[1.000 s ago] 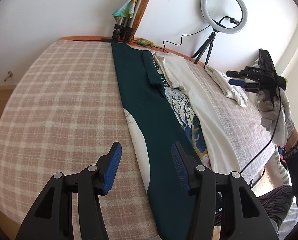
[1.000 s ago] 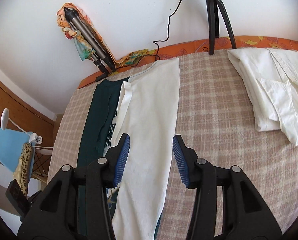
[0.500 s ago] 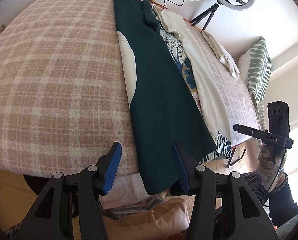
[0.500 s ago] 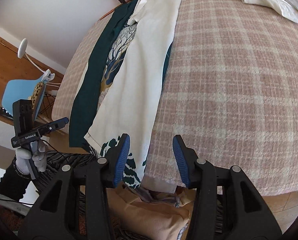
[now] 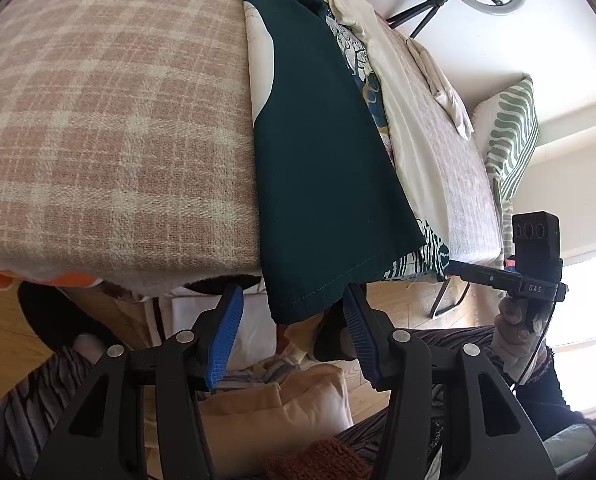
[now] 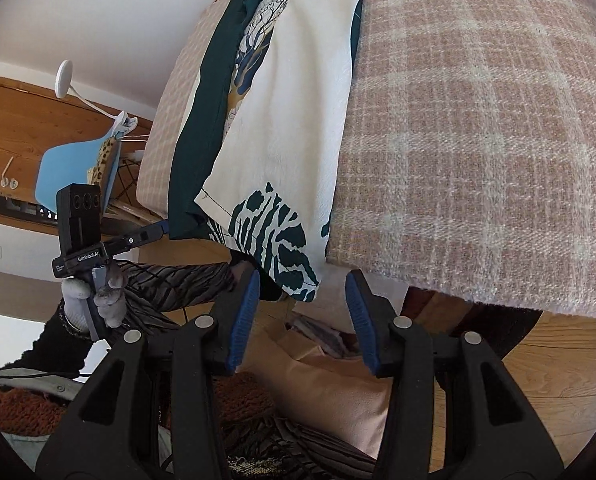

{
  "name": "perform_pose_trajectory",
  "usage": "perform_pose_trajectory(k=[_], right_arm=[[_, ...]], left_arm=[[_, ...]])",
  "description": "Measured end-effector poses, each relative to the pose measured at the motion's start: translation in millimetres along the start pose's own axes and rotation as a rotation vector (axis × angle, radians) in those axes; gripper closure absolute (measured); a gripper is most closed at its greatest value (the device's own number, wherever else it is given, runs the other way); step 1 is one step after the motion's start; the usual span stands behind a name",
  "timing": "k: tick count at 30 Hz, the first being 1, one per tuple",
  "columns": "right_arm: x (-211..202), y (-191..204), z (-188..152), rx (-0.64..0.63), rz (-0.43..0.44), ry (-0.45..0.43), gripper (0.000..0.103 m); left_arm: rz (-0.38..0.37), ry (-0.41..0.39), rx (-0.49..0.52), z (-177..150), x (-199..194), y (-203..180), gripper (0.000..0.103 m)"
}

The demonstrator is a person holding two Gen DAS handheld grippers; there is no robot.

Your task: Fold small clothes

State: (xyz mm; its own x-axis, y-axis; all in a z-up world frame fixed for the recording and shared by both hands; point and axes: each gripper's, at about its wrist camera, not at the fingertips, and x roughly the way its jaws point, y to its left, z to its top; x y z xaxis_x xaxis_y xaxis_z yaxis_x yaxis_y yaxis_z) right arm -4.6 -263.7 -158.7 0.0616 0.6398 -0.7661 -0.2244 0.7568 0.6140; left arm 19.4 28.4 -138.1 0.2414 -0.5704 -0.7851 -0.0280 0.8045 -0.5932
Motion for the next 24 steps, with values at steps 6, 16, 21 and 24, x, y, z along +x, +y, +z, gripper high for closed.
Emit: perform_pose_trajectory(k=[6, 16, 21, 24], right_arm=[[14.1, -18.1, 9.0, 0.084, 0.083, 0.045, 0.056], [11.4, -0.3, 3.1, 0.025, 0.079, 0.021, 0.099], [-0.3, -8.8, -0.9, 0.045, 0.083, -0.036, 0.100], [11.8, -17.1, -1.3, 0.071, 0.061, 0.010, 0.100]], left_arm=[[-0.089, 0.012, -0.014, 5.3, 11.5, -1.2, 0.055], [-0.112, -0.042, 0.062, 1.5, -5.7, -14.1, 0.099], [-0.096, -0.062, 0.067, -1.9, -12.1, -7.7, 0.100], [-0.074, -0.030, 0.050, -5.6, 2.8, 0.7, 0.100]])
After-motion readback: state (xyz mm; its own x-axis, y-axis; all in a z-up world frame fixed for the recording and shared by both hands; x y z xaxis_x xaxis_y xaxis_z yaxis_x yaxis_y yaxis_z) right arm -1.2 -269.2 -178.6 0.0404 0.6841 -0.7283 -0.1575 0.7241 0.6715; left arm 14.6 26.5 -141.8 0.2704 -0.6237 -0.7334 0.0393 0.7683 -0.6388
